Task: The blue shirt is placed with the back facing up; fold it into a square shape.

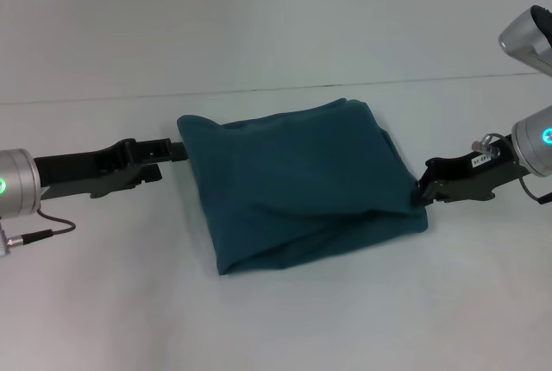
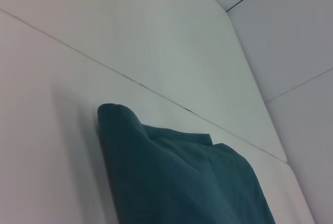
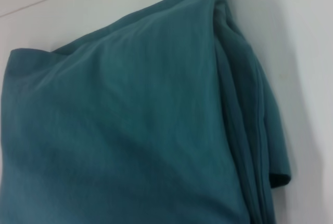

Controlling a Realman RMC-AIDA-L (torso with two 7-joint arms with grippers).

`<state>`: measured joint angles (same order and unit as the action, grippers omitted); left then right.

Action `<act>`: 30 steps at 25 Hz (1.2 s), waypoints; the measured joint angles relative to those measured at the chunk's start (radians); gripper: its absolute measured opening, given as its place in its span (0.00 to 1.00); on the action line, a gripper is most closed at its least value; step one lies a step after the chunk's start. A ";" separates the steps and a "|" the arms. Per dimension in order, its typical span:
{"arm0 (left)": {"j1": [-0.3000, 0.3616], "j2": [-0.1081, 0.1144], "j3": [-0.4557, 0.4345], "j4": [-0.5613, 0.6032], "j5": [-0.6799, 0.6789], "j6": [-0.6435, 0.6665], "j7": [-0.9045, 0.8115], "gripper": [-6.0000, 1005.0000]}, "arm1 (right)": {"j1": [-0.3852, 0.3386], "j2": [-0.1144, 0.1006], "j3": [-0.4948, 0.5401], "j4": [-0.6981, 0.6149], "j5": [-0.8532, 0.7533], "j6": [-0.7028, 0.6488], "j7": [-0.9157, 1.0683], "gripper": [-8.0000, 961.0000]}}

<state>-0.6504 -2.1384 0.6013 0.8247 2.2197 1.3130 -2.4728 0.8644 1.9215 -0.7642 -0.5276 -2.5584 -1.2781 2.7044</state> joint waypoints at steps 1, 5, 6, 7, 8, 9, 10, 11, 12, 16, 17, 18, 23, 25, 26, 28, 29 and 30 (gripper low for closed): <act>0.000 0.000 0.000 0.000 0.000 0.000 0.000 0.67 | 0.000 0.000 -0.004 -0.001 0.000 0.001 0.000 0.03; 0.000 0.000 0.000 0.000 0.003 0.000 0.000 0.67 | -0.002 0.000 -0.015 -0.009 0.000 0.001 -0.004 0.05; 0.000 0.000 0.001 0.000 0.004 0.001 0.000 0.67 | -0.003 -0.002 -0.018 -0.012 0.000 0.001 -0.008 0.06; 0.000 0.000 0.001 0.000 0.005 0.002 0.000 0.67 | -0.003 -0.003 -0.018 -0.014 0.000 0.002 -0.011 0.07; 0.000 0.000 0.002 0.001 0.006 0.003 0.000 0.67 | -0.007 -0.009 -0.018 -0.026 0.000 0.001 -0.015 0.07; 0.000 0.000 0.001 0.001 0.006 0.004 0.000 0.67 | -0.007 -0.009 -0.018 -0.026 0.000 0.001 -0.015 0.08; -0.001 0.000 0.002 0.001 0.006 0.005 0.000 0.67 | -0.010 -0.012 -0.016 -0.036 0.001 -0.002 -0.016 0.08; -0.001 0.000 0.002 0.001 0.006 0.005 0.000 0.67 | -0.014 -0.016 -0.014 -0.048 0.002 -0.006 -0.016 0.13; -0.001 0.000 0.002 0.001 0.006 0.005 0.000 0.67 | -0.020 -0.019 -0.010 -0.063 0.003 -0.012 -0.015 0.17; -0.001 0.000 0.001 0.001 0.006 0.008 0.000 0.67 | -0.040 -0.038 0.038 -0.122 0.010 -0.063 -0.012 0.34; -0.001 0.000 0.002 0.001 0.005 0.010 0.000 0.67 | -0.045 -0.042 0.063 -0.140 0.016 -0.080 -0.014 0.38; -0.002 0.000 0.002 0.001 0.003 0.015 0.000 0.67 | -0.050 -0.047 0.086 -0.160 0.026 -0.102 -0.017 0.42; -0.016 0.001 0.002 0.002 -0.030 0.067 0.003 0.67 | -0.076 -0.074 0.168 -0.266 0.114 -0.223 -0.019 0.62; -0.025 0.001 0.002 0.001 -0.048 0.085 0.003 0.67 | -0.080 -0.081 0.199 -0.294 0.139 -0.263 -0.019 0.68; -0.033 0.002 0.001 -0.005 -0.051 0.093 -0.002 0.67 | -0.083 -0.083 0.217 -0.306 0.153 -0.283 -0.019 0.71; -0.055 0.004 0.002 -0.032 -0.053 0.106 -0.020 0.67 | -0.088 -0.086 0.239 -0.326 0.179 -0.314 -0.019 0.74; -0.064 0.006 0.001 -0.048 -0.054 0.106 -0.025 0.67 | -0.091 -0.087 0.242 -0.334 0.189 -0.326 -0.019 0.74; -0.078 0.007 0.001 -0.074 -0.056 0.106 -0.032 0.67 | -0.094 -0.088 0.244 -0.341 0.197 -0.339 -0.019 0.74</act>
<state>-0.7285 -2.1313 0.6026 0.7512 2.1635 1.4192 -2.5047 0.7701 1.8332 -0.5207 -0.8690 -2.3610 -1.6169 2.6858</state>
